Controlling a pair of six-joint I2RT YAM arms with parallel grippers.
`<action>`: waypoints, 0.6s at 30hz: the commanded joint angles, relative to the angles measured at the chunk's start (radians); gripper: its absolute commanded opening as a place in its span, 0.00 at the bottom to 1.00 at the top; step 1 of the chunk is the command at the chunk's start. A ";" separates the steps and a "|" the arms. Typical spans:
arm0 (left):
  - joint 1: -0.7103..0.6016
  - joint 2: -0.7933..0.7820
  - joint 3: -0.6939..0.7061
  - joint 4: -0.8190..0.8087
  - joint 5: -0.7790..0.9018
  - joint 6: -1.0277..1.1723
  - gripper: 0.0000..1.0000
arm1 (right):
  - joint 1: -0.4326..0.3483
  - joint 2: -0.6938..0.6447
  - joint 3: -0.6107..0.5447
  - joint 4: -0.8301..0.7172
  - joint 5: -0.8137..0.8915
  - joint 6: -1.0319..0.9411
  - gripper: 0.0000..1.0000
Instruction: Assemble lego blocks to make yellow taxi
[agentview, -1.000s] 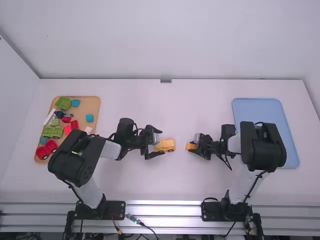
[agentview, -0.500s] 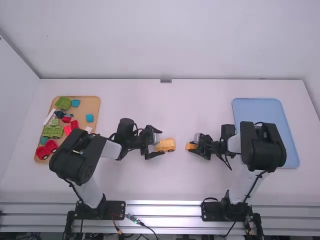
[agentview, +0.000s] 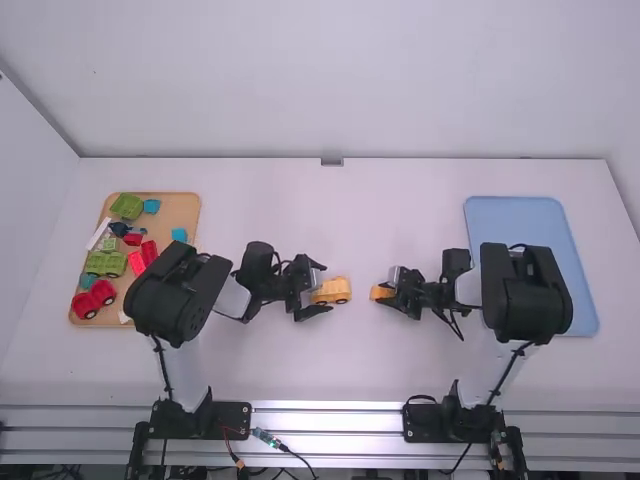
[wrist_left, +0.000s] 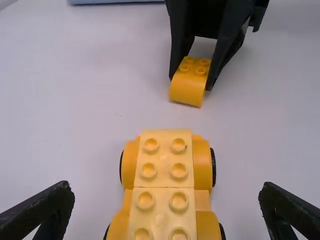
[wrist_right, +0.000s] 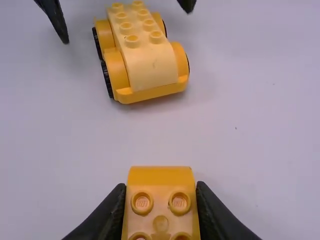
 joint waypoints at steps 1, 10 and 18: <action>-0.017 0.040 0.035 -0.010 -0.004 -0.024 0.99 | 0.006 0.015 -0.004 -0.003 -0.023 0.003 0.24; -0.017 0.043 0.082 -0.143 -0.036 0.043 0.91 | 0.007 0.015 -0.004 -0.005 -0.027 0.003 0.24; -0.017 0.076 0.087 -0.130 0.011 0.103 0.81 | 0.005 0.014 -0.004 -0.002 -0.055 0.003 0.24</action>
